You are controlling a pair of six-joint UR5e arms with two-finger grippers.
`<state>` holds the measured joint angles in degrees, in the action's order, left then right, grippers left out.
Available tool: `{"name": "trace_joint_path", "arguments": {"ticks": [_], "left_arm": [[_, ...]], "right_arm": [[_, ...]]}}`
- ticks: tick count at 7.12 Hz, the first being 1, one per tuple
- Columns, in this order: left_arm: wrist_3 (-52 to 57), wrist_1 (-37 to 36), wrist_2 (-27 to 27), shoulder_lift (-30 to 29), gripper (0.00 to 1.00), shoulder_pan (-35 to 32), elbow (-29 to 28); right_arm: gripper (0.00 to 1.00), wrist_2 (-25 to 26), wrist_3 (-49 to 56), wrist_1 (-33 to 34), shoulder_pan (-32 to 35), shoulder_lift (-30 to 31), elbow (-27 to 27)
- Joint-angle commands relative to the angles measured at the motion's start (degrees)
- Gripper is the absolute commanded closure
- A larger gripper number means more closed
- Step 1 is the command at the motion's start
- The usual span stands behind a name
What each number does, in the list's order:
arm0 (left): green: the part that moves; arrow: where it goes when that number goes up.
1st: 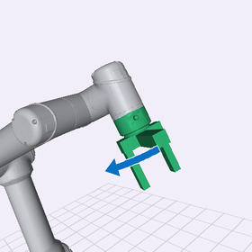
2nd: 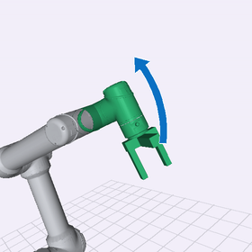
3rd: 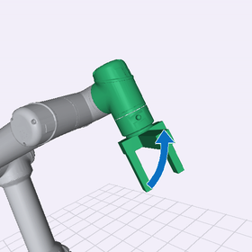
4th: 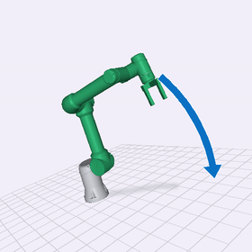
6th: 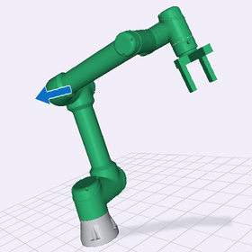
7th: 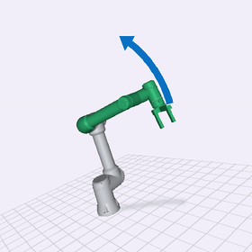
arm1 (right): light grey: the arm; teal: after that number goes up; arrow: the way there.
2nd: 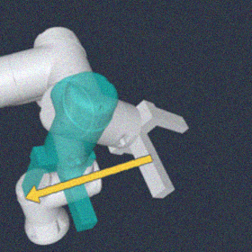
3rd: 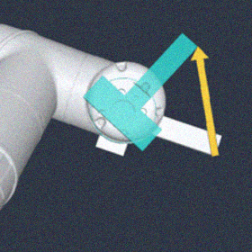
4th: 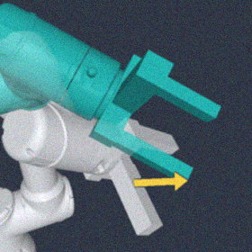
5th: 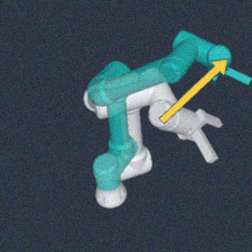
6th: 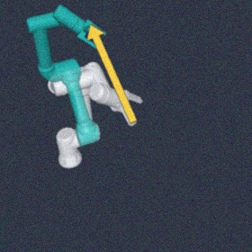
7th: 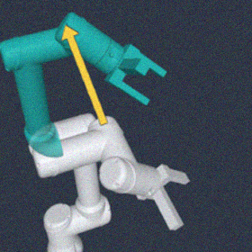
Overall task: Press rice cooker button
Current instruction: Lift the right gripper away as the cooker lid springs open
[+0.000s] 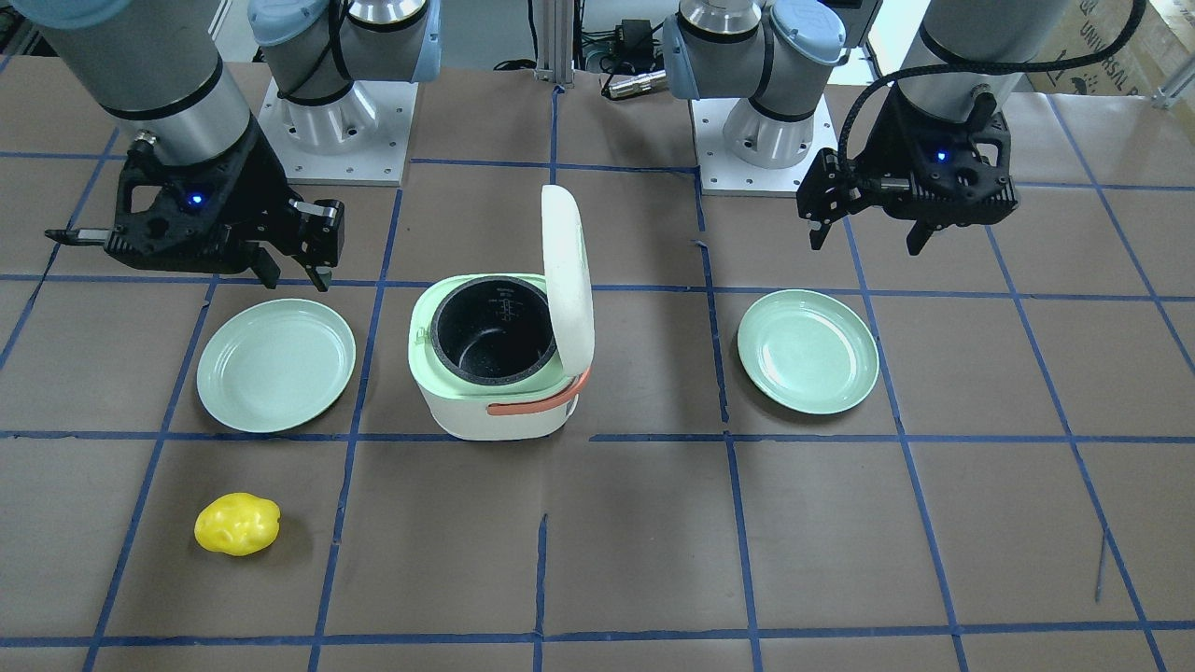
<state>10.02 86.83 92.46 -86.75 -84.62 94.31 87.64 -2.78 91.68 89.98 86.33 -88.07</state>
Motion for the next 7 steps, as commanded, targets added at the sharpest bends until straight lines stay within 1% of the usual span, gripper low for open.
{"name": "trace_joint_path", "arguments": {"ticks": [1, 2, 3, 7], "left_arm": [[0.0, 0.0, 0.0, 0.0, 0.00, 0.0, 0.0], [0.0, 0.0, 0.0, 0.0, 0.00, 0.0, 0.0], [0.0, 0.0, 0.0, 0.0, 0.00, 0.0, 0.0], [0.0, 0.0, 0.0, 0.0, 0.00, 0.0, 0.0]], "right_arm": [[0.25, 4.0, 3.7, -0.6, -0.8, 1.6, 0.2], [0.03, 3.6, 2.9, -1.3, -0.2, 3.0, 0.4], [0.01, 3.3, 2.8, -1.2, -0.3, 3.3, 0.4], [0.01, 2.3, 2.8, -1.3, -0.9, 3.0, 0.6]]}}
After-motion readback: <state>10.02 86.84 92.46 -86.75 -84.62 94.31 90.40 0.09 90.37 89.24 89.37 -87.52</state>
